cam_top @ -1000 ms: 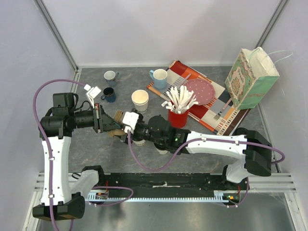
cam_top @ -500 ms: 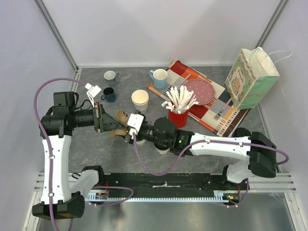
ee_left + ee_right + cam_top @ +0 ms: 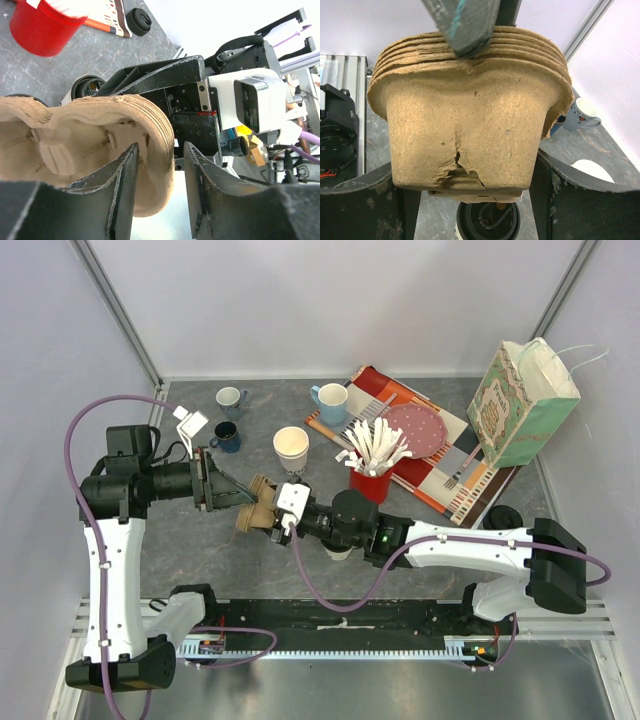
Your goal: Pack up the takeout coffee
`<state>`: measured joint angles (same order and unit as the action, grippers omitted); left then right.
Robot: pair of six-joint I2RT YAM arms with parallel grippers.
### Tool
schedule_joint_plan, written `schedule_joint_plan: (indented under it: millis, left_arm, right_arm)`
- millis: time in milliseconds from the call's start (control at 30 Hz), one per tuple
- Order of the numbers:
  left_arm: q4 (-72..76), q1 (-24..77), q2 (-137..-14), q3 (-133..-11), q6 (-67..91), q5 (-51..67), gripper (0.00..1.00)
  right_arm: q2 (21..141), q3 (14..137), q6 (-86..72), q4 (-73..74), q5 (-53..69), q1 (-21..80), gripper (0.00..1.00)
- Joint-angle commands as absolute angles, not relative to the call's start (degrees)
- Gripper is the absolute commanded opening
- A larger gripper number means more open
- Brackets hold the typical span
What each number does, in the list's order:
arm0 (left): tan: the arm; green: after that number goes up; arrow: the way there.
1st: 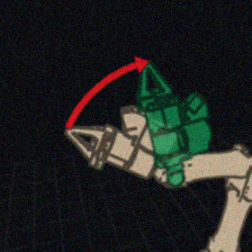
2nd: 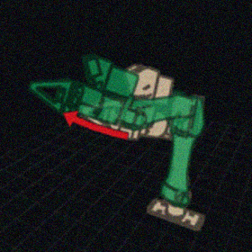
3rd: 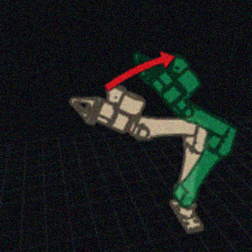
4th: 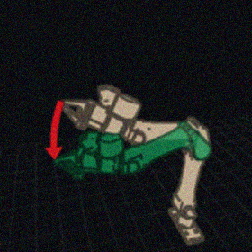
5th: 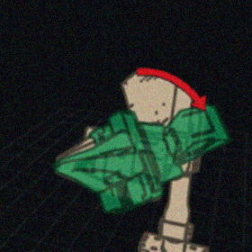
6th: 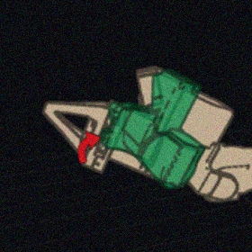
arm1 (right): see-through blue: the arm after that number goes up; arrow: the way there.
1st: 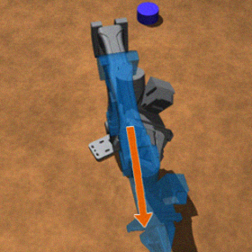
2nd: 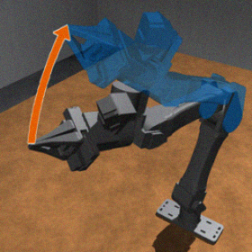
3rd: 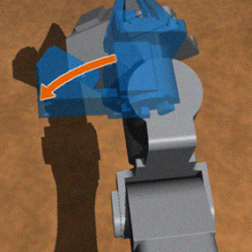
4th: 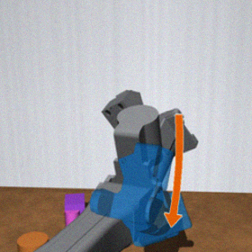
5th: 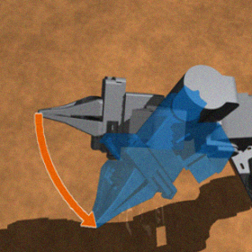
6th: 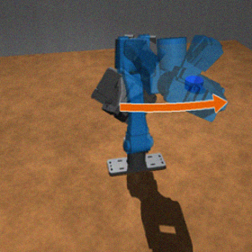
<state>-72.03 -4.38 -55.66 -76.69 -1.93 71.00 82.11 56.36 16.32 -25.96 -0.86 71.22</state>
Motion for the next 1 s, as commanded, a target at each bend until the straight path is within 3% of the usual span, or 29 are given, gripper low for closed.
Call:
schedule_joint_plan:
  millis: [0, 100, 267, 400, 433, 500, 567, 967]
  left_arm:
    - [-74.0, -4.2, -56.1, -81.3, -5.2, 72.2, 0.39]
    - [-74.9, -4.3, -56.0, -80.5, -5.9, 72.3, 0.35]
    - [-75.0, -4.3, -55.7, -79.0, -6.1, 74.2, 0.41]
    - [-77.0, -4.2, -55.5, -79.9, -7.7, 76.4, 0.39]
    - [-77.5, -4.2, -55.5, -80.1, -9.0, 76.5, 0.36]
    - [-78.5, -4.1, -55.5, -79.7, -9.8, 76.6, 0.22]
    - [-78.3, -4.1, -55.5, -79.5, -9.5, 76.6, 0.02]
    - [-74.9, -4.2, -56.2, -85.2, -5.2, 73.7, 0.02]
  right_arm:
    - [77.4, 56.2, 17.0, -29.6, 1.5, 71.2, 0.06]
    - [76.9, 56.3, 17.5, -29.4, 1.3, 71.2, 0.06]
    - [77.6, 57.7, 17.7, -28.0, 1.5, 71.2, 0.07]
    - [77.8, 57.8, 17.4, -28.0, 1.1, 71.3, 0.07]
    - [77.8, 57.8, 17.4, -27.9, 1.1, 71.2, 0.06]
    - [77.4, 57.8, 17.4, -27.9, 1.1, 71.2, 0.06]
    - [77.1, 57.7, 17.6, -27.9, 1.1, 71.2, 0.06]
    - [70.9, 52.6, 18.2, -26.8, 0.4, 70.2, 0.10]
